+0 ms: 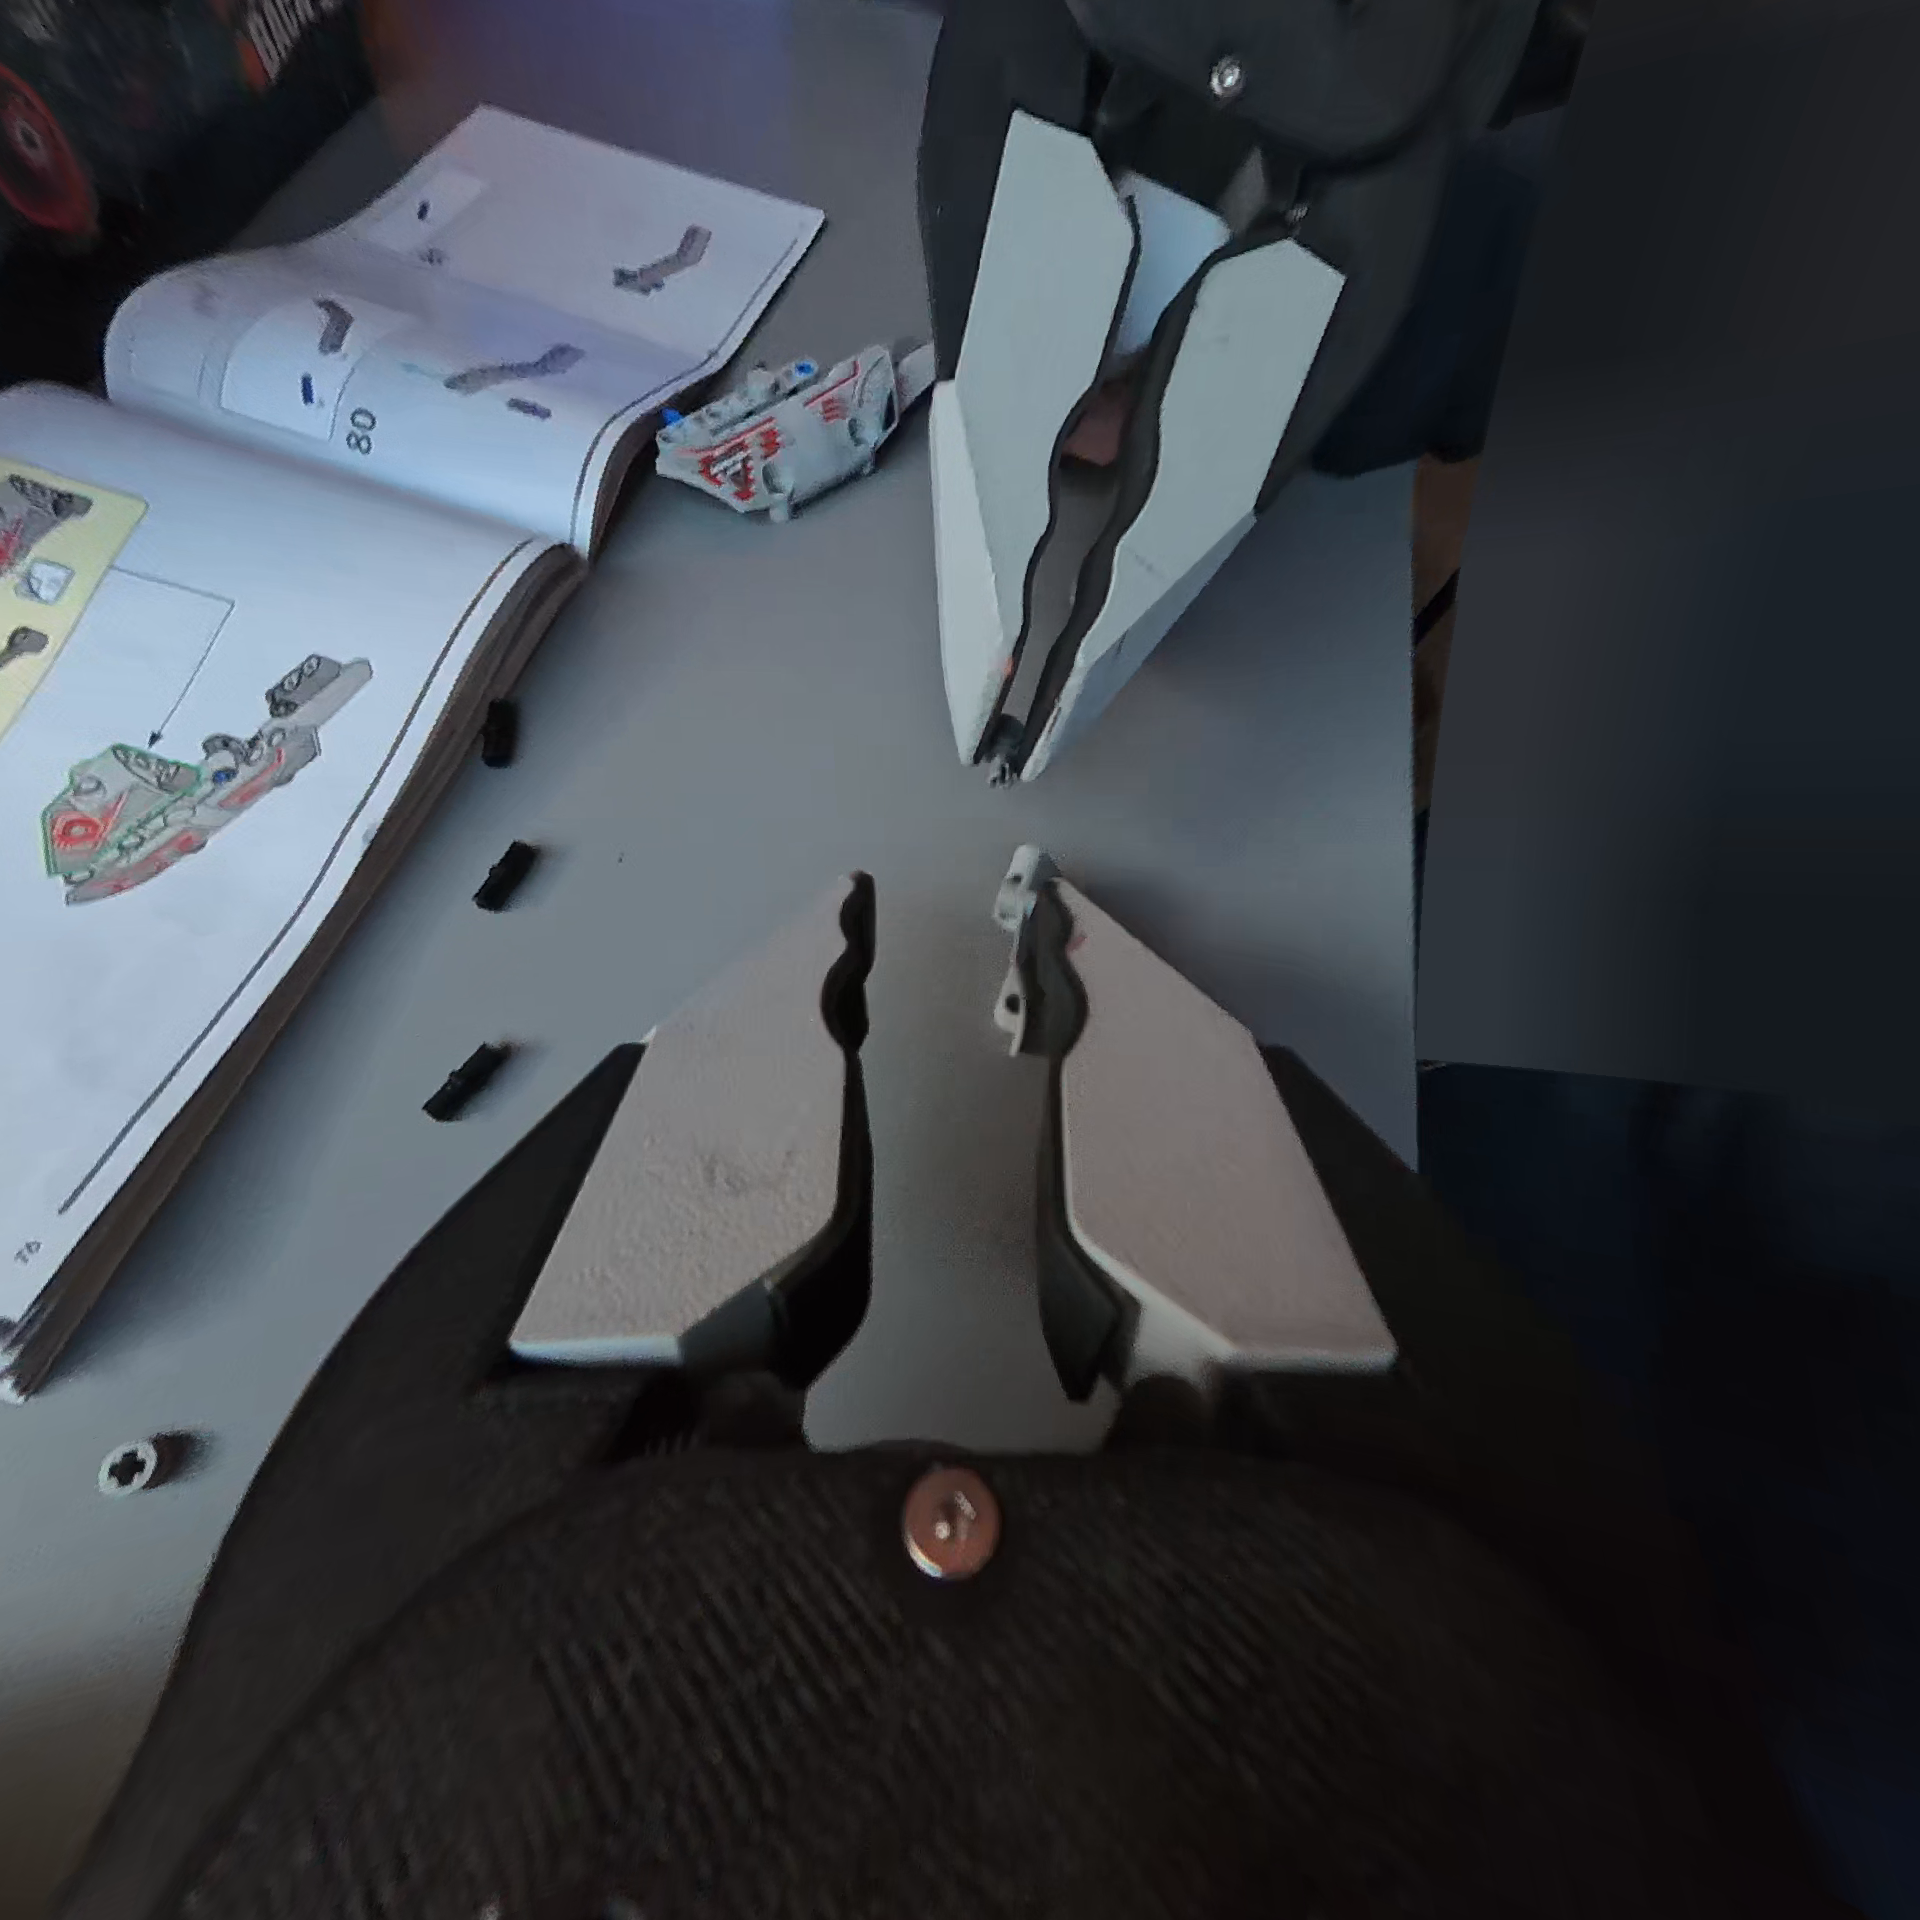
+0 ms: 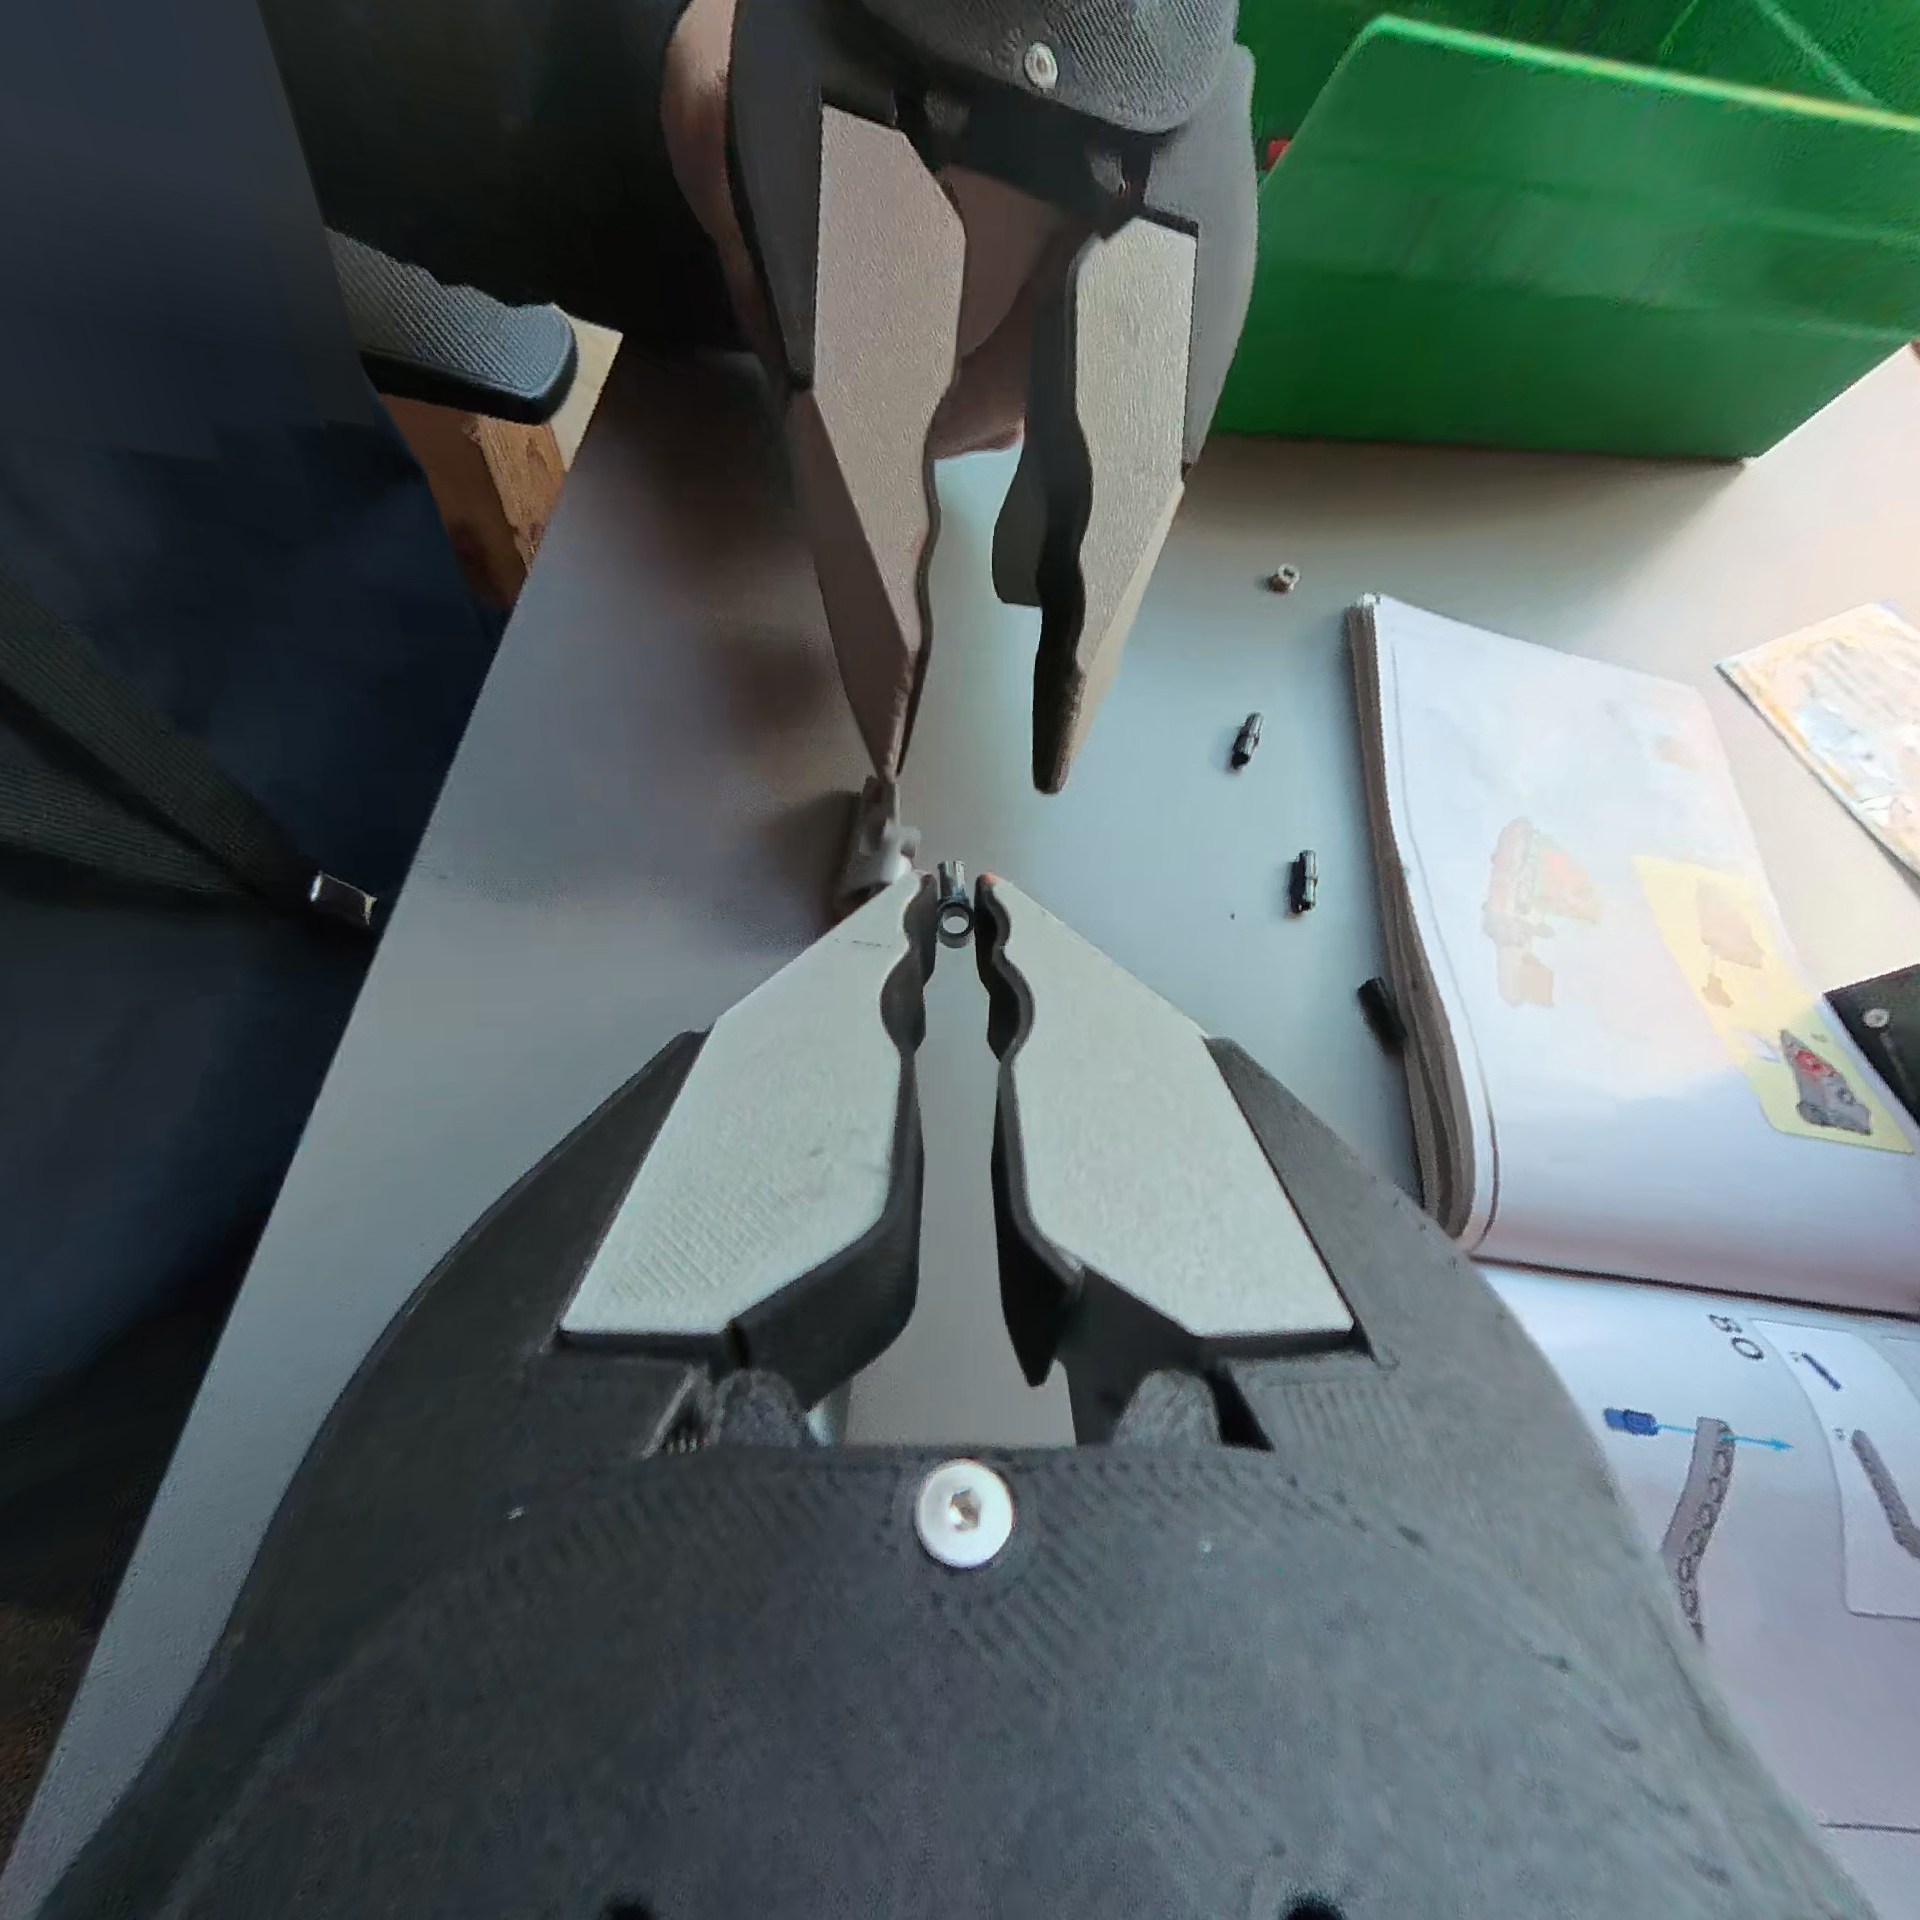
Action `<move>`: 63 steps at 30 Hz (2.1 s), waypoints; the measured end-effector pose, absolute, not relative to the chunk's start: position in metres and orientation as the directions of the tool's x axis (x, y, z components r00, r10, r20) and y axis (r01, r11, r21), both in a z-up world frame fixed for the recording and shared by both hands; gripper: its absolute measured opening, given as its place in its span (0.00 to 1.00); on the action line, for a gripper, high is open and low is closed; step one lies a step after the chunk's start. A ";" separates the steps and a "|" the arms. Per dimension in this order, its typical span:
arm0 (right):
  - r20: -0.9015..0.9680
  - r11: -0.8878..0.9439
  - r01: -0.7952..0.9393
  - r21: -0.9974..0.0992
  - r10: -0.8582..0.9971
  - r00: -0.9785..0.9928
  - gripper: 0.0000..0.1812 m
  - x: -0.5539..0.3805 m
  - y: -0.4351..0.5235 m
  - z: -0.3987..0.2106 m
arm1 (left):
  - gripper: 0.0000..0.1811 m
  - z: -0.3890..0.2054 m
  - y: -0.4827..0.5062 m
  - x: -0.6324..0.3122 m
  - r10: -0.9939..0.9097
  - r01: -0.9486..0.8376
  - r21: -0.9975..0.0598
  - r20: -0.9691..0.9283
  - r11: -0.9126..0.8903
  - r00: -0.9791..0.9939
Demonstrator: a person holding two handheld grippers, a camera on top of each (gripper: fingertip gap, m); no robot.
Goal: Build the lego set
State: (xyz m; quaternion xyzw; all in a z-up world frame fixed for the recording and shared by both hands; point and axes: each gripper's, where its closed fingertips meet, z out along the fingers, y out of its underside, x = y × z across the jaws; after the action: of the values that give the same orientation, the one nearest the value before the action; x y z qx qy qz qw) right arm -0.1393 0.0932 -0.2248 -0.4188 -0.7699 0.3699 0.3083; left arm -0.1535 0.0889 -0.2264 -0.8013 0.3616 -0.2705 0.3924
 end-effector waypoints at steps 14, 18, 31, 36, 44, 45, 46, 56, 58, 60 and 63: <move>0.218 0.404 0.360 -0.841 0.862 -0.459 0.02 -0.136 0.086 -0.212 | 0.02 -0.215 0.088 -0.123 -0.866 -0.389 -0.845 0.158 -0.367 0.475; 0.219 0.416 0.353 -0.838 0.849 -0.480 0.02 -0.133 0.084 -0.212 | 0.03 -0.215 0.084 -0.120 -0.873 -0.383 -0.840 0.194 -0.383 0.447; 0.441 0.577 0.263 -0.773 0.788 -0.430 0.02 -0.133 0.083 -0.201 | 0.02 -0.203 0.081 -0.118 -0.821 -0.205 -0.821 0.443 -0.533 0.360; 0.542 0.647 0.257 -0.718 0.751 -0.378 0.02 -0.136 0.085 -0.198 | 0.02 -0.197 0.083 -0.121 -0.745 -0.094 -0.758 0.597 -0.645 0.298; 0.596 0.696 0.272 -0.665 0.713 -0.368 0.02 -0.138 0.085 -0.201 | 0.01 -0.198 0.088 -0.124 -0.705 -0.061 -0.726 0.639 -0.685 0.309; 0.591 0.692 0.278 -0.666 0.717 -0.369 0.02 -0.138 0.085 -0.202 | 0.01 -0.199 0.088 -0.124 -0.705 -0.063 -0.727 0.635 -0.683 0.317; 0.579 0.684 0.284 -0.673 0.725 -0.373 0.02 -0.138 0.085 -0.202 | 0.01 -0.200 0.088 -0.124 -0.705 -0.066 -0.729 0.630 -0.682 0.326; 0.478 0.586 0.242 -0.773 0.790 -0.385 0.02 -0.132 0.082 -0.194 | 0.01 -0.194 0.083 -0.122 -0.700 -0.044 -0.718 0.661 -0.695 0.269; 0.501 0.602 0.235 -0.763 0.780 -0.374 0.02 -0.131 0.082 -0.193 | 0.01 -0.193 0.083 -0.122 -0.689 -0.031 -0.707 0.679 -0.707 0.253; 0.525 0.620 0.228 -0.751 0.770 -0.363 0.02 -0.131 0.081 -0.190 | 0.01 -0.191 0.082 -0.122 -0.664 -0.012 -0.679 0.713 -0.734 0.225; 0.530 0.623 0.227 -0.749 0.768 -0.359 0.02 -0.131 0.080 -0.190 | 0.01 -0.191 0.082 -0.121 -0.623 0.005 -0.637 0.756 -0.771 0.202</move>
State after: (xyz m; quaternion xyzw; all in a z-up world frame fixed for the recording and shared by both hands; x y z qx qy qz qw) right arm -0.1310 0.0803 -0.1896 -0.3225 -0.7713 0.2910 0.4651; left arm -0.1210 0.0819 -0.1906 -0.7291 0.2118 -0.5949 0.2639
